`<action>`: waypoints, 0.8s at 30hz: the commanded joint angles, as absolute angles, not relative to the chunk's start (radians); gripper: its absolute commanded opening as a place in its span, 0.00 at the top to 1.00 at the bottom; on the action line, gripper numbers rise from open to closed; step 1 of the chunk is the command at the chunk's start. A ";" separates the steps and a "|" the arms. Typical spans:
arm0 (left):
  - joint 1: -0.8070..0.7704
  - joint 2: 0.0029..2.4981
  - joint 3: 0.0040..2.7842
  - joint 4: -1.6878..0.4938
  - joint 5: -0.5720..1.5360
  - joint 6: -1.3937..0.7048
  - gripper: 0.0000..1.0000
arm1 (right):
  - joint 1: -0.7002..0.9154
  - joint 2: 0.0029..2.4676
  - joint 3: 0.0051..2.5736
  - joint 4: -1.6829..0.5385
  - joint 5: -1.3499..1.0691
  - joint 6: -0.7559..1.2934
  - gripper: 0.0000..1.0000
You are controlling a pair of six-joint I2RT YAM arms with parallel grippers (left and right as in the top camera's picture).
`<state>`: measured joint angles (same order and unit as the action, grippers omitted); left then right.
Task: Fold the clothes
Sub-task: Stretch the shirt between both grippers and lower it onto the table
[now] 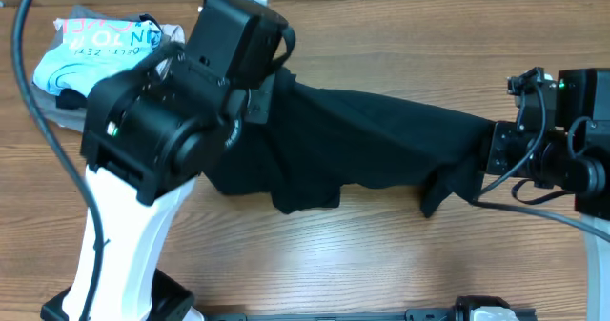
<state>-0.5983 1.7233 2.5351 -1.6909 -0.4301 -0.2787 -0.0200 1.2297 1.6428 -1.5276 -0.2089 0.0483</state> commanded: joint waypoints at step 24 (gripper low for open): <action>-0.423 1.717 2.156 -1.606 -0.340 -0.349 0.96 | -0.028 1.426 1.570 -1.391 -0.270 0.047 0.96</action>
